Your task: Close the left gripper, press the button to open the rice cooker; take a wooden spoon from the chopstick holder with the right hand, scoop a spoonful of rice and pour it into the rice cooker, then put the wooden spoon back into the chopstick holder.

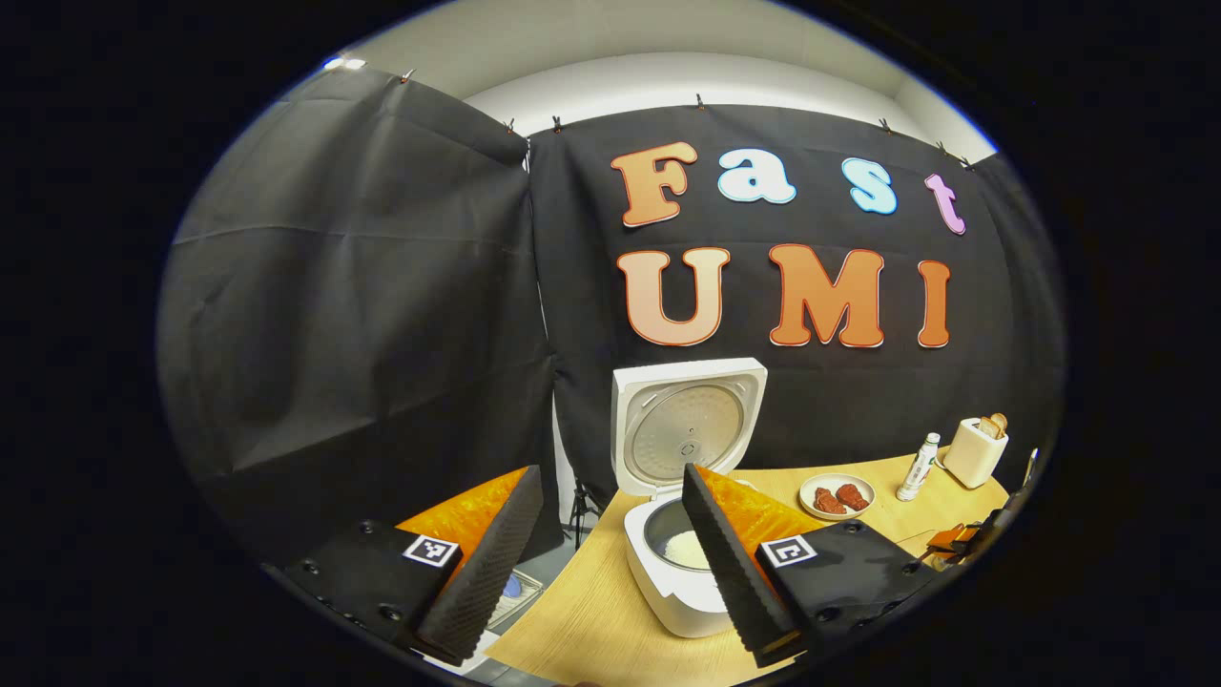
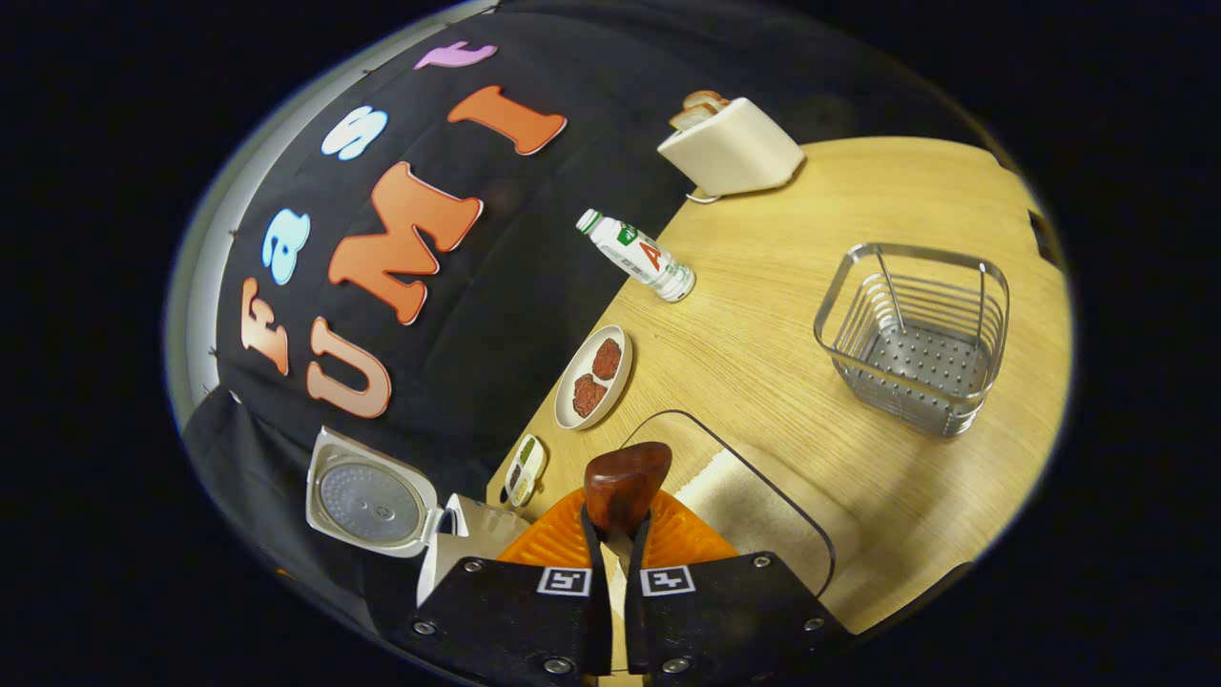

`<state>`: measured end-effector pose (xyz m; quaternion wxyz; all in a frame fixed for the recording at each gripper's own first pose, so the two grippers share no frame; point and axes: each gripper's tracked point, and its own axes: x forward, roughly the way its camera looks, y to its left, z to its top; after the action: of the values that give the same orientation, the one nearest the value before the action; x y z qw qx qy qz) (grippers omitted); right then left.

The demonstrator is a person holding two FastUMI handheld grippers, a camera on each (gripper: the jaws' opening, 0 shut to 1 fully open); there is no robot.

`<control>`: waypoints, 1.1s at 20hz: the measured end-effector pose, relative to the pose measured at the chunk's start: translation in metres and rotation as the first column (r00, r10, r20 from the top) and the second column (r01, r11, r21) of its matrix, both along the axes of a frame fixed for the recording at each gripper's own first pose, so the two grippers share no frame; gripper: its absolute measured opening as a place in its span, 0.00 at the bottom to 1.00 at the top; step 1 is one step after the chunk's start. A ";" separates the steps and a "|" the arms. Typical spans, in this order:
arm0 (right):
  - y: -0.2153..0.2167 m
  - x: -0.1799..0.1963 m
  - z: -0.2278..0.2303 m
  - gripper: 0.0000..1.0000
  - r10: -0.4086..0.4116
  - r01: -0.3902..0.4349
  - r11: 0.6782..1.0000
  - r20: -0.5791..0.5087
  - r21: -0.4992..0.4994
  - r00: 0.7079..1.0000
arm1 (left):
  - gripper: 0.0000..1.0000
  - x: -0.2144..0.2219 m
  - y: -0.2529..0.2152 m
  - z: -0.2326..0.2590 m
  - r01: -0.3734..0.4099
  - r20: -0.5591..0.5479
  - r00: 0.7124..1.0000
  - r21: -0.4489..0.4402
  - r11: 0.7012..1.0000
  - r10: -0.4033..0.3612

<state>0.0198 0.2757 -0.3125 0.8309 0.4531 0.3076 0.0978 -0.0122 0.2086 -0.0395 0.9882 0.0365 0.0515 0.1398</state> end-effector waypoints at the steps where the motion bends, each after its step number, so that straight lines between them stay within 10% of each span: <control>1: -0.001 -0.001 -0.002 0.05 -0.005 0.006 1.000 -0.015 0.019 1.000 | 1.00 0.000 -0.001 0.002 0.001 0.004 1.000 0.005 1.000 -0.001; 22: -0.010 0.018 0.094 0.05 -0.067 0.088 0.960 -0.085 0.264 0.994 | 1.00 -0.025 0.019 0.013 -0.034 0.044 0.998 -0.011 0.999 0.034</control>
<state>0.0374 0.2657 -0.2183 0.7531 0.5763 0.3048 0.0887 -0.0369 0.2273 -0.0268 0.9867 0.0275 0.0312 0.1571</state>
